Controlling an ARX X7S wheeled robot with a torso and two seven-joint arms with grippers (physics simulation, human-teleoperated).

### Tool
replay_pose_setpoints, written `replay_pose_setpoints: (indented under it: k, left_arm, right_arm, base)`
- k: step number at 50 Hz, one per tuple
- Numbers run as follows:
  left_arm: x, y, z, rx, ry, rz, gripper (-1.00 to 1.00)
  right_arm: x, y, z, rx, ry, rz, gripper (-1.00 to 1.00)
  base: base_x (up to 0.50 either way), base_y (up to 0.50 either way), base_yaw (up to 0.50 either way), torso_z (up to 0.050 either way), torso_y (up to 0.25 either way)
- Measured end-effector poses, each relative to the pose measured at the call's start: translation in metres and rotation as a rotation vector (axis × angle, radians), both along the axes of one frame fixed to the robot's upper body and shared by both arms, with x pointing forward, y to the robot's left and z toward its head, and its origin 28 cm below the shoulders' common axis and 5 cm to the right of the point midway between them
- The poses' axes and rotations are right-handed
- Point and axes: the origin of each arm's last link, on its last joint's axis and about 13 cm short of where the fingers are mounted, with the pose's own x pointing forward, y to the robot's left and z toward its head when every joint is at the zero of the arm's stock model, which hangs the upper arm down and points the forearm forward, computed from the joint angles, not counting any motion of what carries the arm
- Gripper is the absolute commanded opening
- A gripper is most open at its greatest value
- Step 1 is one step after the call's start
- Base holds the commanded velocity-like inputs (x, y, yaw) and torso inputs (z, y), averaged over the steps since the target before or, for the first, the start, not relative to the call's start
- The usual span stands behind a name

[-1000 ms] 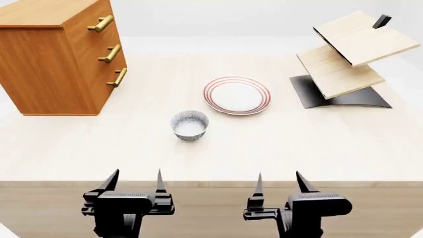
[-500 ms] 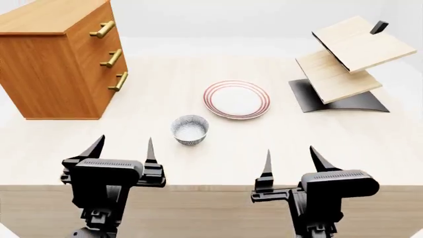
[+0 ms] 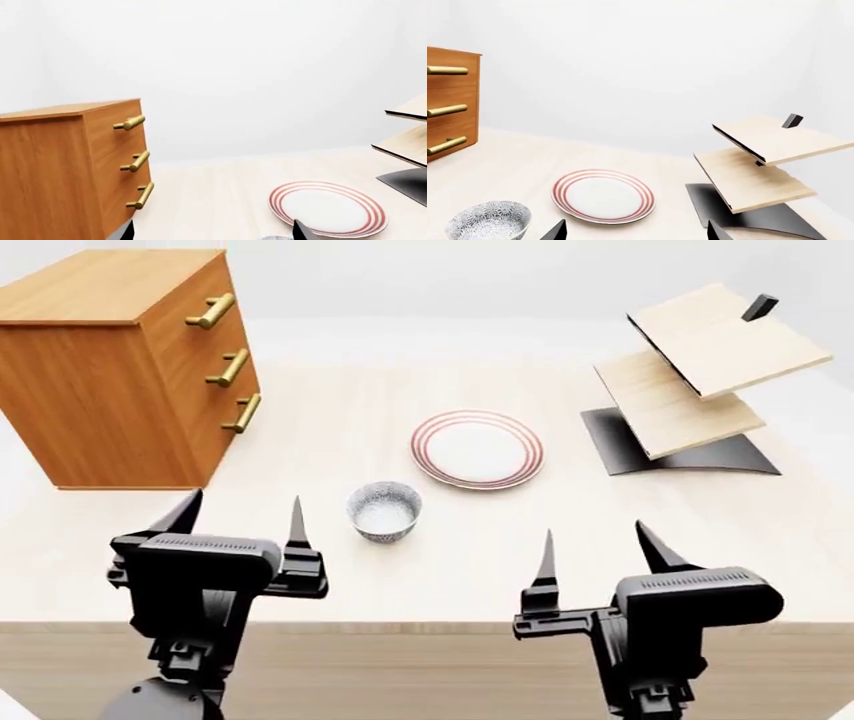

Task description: Open the top drawer of the cabinet and put the bowl in it.

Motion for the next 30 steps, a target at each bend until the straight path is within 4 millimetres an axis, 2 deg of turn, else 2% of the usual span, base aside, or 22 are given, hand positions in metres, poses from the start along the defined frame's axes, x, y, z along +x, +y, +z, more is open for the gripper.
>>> replay_pose_setpoints:
  k: [12, 30]
  left_arm:
    - [0.004, 0.003, 0.021, 0.020, 0.005, -0.015, 1.00]
    - [0.022, 0.011, 0.086, 0.040, 0.023, -0.028, 1.00]
  right_arm:
    - [0.003, -0.006, 0.020, -0.002, 0.050, -0.022, 1.00]
    - [0.009, -0.022, 0.084, -0.030, 0.064, -0.041, 1.00]
  base:
    - [0.00, 0.00, 0.00, 0.050, 0.019]
    - [0.00, 0.00, 0.00, 0.000, 0.000]
